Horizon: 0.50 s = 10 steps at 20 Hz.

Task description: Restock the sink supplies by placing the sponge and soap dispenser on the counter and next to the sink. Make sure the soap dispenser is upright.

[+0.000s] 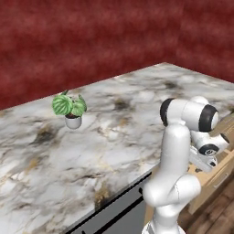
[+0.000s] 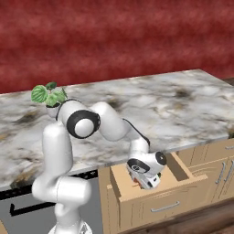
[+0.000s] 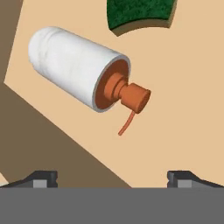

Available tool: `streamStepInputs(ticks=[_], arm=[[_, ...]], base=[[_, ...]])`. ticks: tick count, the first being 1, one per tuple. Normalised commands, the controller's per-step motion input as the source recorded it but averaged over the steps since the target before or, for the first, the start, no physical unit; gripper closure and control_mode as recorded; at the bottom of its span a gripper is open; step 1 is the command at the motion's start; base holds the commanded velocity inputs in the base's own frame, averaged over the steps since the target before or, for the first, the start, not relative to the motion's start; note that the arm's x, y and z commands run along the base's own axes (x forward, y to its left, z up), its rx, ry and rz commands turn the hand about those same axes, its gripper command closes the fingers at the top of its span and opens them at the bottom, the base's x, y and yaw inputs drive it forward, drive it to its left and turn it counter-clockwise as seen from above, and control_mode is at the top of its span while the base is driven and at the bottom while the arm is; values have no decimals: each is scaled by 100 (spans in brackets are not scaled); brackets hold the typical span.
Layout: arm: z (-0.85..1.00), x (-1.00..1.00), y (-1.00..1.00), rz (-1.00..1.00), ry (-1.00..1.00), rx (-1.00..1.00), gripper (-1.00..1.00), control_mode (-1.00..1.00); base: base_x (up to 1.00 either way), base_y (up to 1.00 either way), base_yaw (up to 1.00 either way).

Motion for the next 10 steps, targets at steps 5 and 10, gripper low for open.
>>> streamStepInputs(ticks=[5, 10], arm=[[-12, -25, -38, -12, 4, 6, -100, -100], [0, -72, -57, -18, 3, 5, -100, -100]], base=[[0, 0, 0], [0, 0, 0]])
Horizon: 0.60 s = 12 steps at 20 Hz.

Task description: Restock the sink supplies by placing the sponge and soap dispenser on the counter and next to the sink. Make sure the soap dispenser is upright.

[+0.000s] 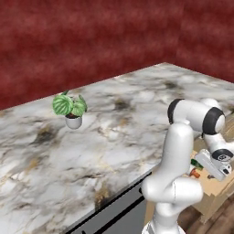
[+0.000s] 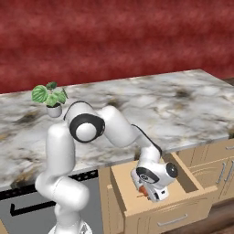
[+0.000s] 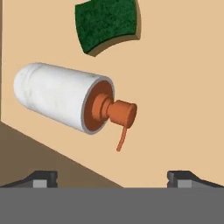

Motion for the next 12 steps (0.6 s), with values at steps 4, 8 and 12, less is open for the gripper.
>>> streamStepInputs(ticks=[4, 8, 12], arm=[[0, -78, -68, -18, 4, 4, -100, -100], [0, -53, -67, -12, 5, 1, -100, -100], [18, -21, -64, -7, 8, 0, -100, -100]], base=[[0, 0, 0], [0, 0, 0], [0, 0, 0]])
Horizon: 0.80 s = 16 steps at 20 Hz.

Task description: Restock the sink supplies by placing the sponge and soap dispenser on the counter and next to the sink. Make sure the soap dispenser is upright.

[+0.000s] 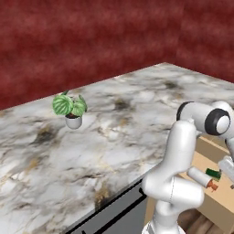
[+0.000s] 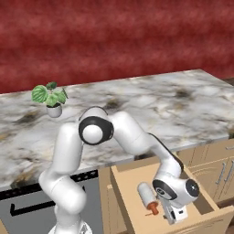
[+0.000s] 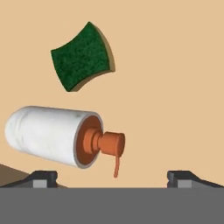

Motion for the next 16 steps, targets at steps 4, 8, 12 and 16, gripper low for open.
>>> streamStepInputs(ticks=[4, 8, 12, 16], arm=[[14, 6, -20, 0, 7, 0, -100, -100], [1, 43, 1, 7, 1, -1, -100, -100], [-8, 46, 16, 16, 0, -5, -100, -100], [-5, 16, 10, 24, 0, -9, -100, -100]], base=[[0, 0, 0], [0, 0, 0], [0, 0, 0], [0, 0, 0]])
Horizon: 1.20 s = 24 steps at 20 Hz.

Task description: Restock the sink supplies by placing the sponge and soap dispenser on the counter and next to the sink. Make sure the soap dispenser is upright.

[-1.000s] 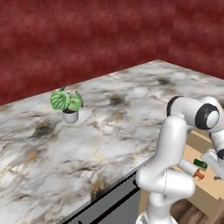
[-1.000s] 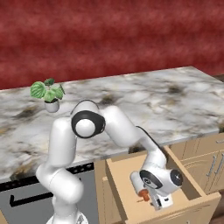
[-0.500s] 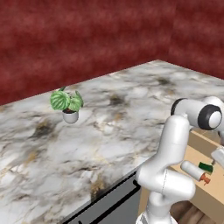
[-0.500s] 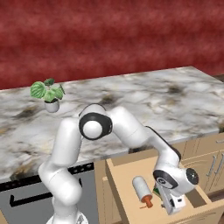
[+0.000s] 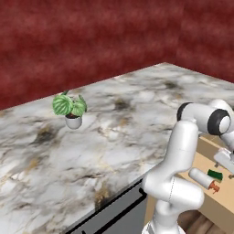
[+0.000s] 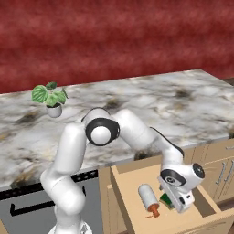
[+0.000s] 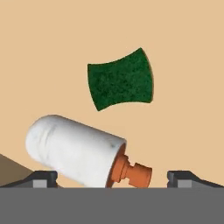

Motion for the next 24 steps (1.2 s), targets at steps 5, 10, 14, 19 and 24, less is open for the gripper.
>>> streamStepInputs(ticks=[5, 10, 14, 19, 24], arm=[[0, -44, 27, 30, -17, -15, -100, -100], [0, -80, 40, 31, -16, -9, -100, -100], [0, -68, 37, 30, -13, -4, -100, -100], [3, -9, 7, 22, -6, 0, -100, -100], [0, 0, 0, 17, 0, 0, -100, -100]], base=[[0, 0, 0], [0, 0, 0], [0, 0, 0], [0, 0, 0], [0, 0, 0]])
